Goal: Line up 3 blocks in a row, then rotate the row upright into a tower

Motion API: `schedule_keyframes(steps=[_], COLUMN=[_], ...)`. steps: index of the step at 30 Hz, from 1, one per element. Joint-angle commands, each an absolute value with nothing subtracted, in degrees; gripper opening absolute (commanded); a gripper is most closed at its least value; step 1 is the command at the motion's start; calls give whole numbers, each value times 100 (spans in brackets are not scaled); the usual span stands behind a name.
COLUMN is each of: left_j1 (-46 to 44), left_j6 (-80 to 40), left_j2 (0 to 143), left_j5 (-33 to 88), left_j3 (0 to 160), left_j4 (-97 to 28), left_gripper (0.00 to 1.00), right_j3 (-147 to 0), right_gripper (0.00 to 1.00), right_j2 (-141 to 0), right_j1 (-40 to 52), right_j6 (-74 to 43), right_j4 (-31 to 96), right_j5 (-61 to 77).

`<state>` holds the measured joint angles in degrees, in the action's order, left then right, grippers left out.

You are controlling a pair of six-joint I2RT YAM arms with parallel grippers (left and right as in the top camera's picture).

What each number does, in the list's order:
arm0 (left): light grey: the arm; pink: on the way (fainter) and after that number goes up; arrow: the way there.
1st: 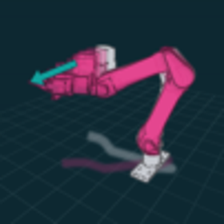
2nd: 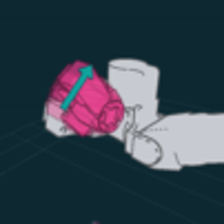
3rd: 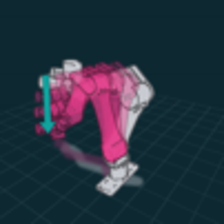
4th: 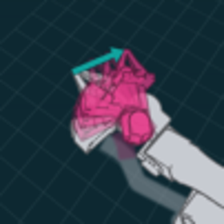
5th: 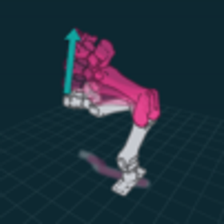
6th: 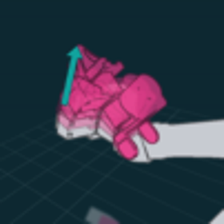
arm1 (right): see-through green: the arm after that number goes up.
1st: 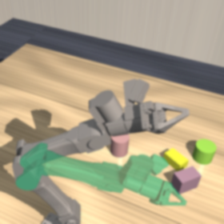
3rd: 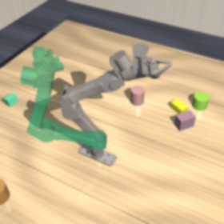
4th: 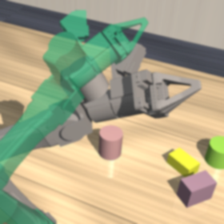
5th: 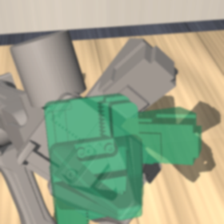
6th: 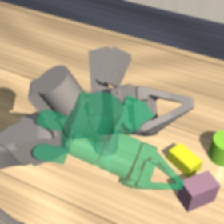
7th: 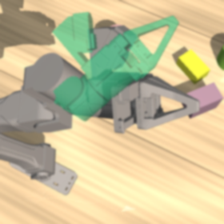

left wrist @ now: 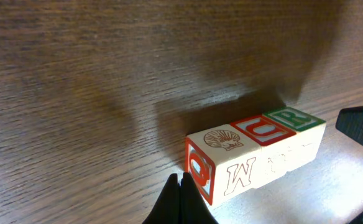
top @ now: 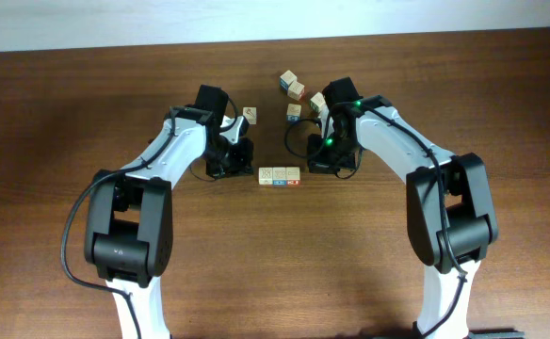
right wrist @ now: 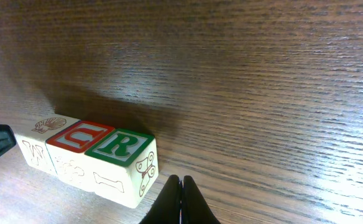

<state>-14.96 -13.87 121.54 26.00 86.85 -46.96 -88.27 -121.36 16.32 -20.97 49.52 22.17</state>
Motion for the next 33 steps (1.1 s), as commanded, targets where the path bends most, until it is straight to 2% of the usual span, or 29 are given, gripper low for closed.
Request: schedule_keyframes(steps=[1, 19, 33], left_j1=[-1557, -1610, -1610], left_j6=[-1500, -1472, -1365], left_j2=[12193, 12191, 12191], left_j5=[2506, 3079, 2845], left_j3=[8680, 8429, 8429], left_j4=[-4650, -4226, -4423], left_gripper=[0, 0, 0], right_j3=[-8774, -8774, -8774], right_gripper=[4, 4, 4], right_j2=[-12219, -12219, -12219], right_j1=[1695, 1697, 1726], right_j6=[-2060, -2060, -2156], right_j4=[4934, 4930, 5037], right_j5=[2228, 2226, 2228])
